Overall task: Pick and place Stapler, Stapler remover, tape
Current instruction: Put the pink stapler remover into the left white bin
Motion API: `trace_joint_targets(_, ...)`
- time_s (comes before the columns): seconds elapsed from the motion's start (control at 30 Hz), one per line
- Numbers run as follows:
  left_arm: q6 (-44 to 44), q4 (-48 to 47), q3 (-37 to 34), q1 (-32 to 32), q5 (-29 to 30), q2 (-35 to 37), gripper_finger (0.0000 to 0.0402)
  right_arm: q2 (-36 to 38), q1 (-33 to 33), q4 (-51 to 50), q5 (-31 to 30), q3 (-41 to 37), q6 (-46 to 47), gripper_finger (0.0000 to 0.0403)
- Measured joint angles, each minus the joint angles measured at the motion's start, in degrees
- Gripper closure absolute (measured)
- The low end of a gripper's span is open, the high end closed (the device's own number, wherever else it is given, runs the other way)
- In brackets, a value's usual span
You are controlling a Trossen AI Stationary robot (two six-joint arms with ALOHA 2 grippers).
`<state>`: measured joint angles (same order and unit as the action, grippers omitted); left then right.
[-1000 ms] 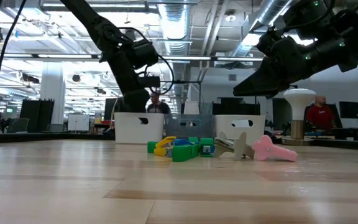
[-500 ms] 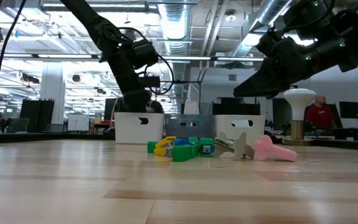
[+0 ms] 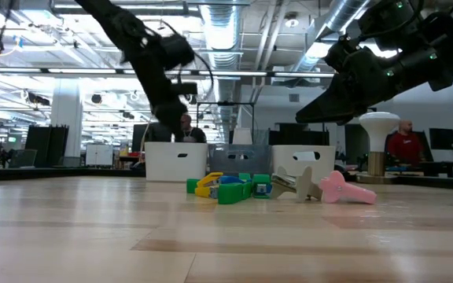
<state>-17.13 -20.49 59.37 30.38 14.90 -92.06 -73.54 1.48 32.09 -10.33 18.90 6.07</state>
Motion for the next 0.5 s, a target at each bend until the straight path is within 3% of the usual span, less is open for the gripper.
trace_joint_targets(0.2,6.82,0.68,0.0,-0.32,-1.81,10.95,0.0331,0.0,0.01,-0.01,0.0,0.0,0.0,0.0286)
trace_joint_targets(0.5,17.38,4.4,-5.25,-4.51,-21.51,23.77,0.0334,0.0,0.0,-0.37,0.01,0.0,0.0,0.0286)
